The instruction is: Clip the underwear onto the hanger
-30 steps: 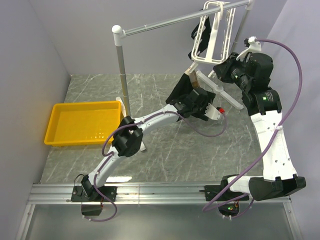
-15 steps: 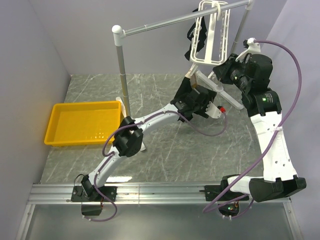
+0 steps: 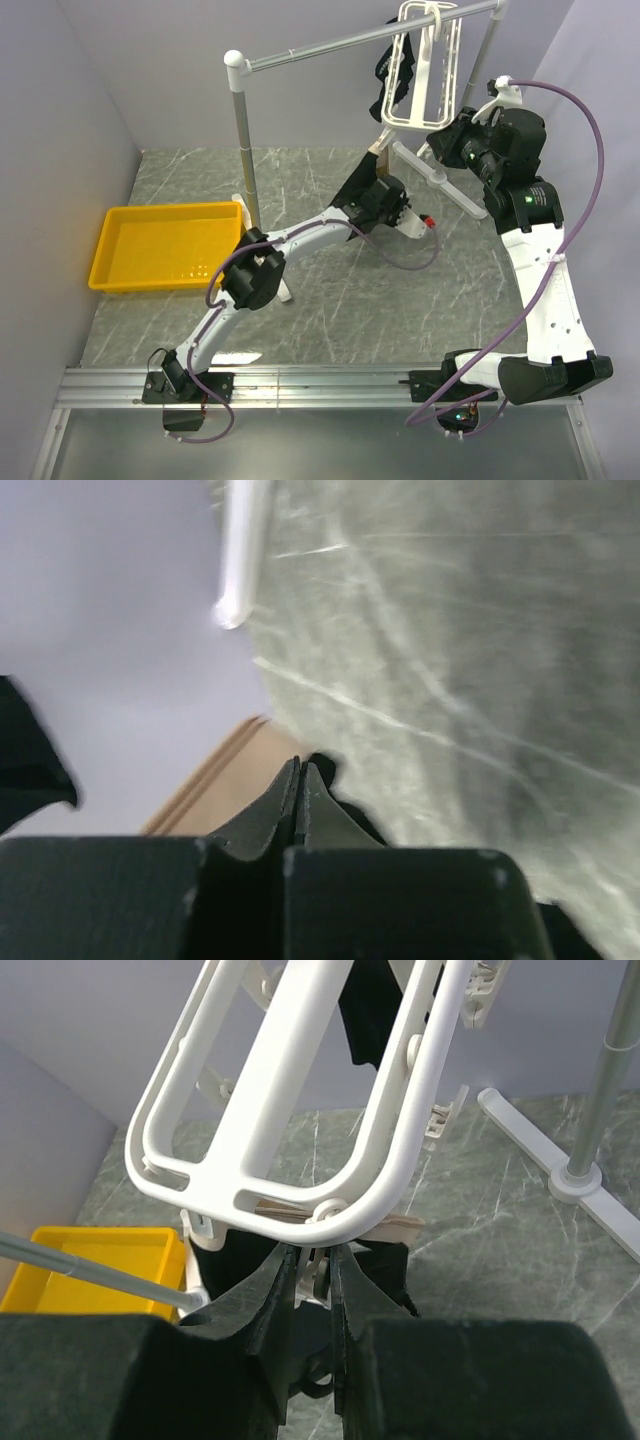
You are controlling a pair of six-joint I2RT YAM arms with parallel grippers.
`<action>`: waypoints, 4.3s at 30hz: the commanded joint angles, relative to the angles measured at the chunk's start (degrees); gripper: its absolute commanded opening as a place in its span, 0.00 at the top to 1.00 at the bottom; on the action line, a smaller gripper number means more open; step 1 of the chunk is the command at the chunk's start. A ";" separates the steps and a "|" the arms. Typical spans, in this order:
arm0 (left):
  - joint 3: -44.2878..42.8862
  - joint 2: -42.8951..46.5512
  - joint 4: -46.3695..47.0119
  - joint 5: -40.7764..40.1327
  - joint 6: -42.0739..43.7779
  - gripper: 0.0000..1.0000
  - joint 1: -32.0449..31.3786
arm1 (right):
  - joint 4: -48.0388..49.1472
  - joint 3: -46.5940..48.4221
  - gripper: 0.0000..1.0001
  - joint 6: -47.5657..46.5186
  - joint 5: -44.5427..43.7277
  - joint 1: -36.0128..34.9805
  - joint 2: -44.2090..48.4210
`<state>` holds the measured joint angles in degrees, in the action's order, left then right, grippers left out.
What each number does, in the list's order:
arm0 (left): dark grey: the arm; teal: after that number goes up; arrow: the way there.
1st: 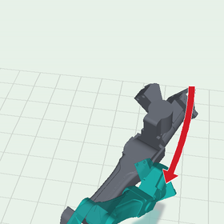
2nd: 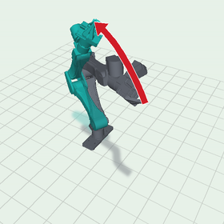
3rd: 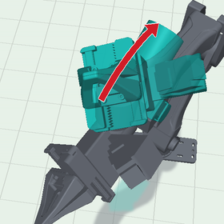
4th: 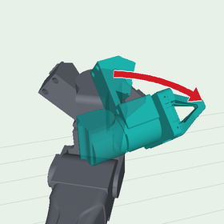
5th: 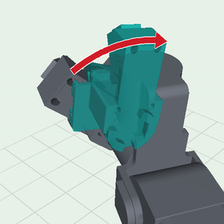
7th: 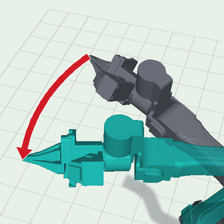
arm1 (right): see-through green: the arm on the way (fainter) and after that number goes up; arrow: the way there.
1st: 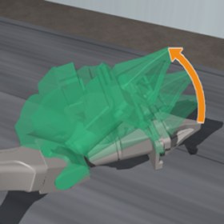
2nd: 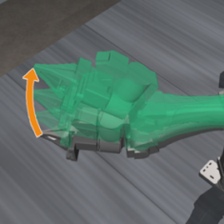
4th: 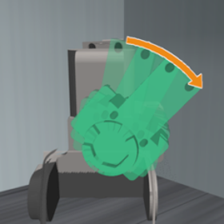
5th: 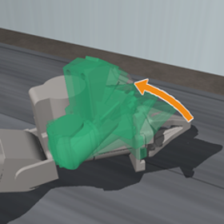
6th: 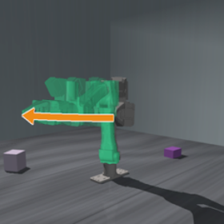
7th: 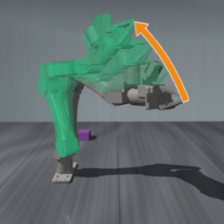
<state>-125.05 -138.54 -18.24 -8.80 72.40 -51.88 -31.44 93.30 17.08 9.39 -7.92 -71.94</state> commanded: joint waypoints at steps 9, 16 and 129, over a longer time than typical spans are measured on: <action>14.14 14.70 1.66 8.97 2.04 0.67 -2.96 | 2.00 2.42 1.00 0.76 -0.42 -0.51 -1.45; 11.25 14.89 2.15 9.59 0.37 0.01 -5.16 | 2.00 1.71 1.00 0.76 -0.25 -0.51 -1.18; 11.92 28.76 -20.18 40.60 8.82 1.00 1.60 | 2.00 2.68 1.00 -0.65 -0.86 -0.25 -2.33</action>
<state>-115.20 -114.83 -40.47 23.66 83.00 -50.78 -31.29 93.56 16.84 9.06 -8.01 -74.11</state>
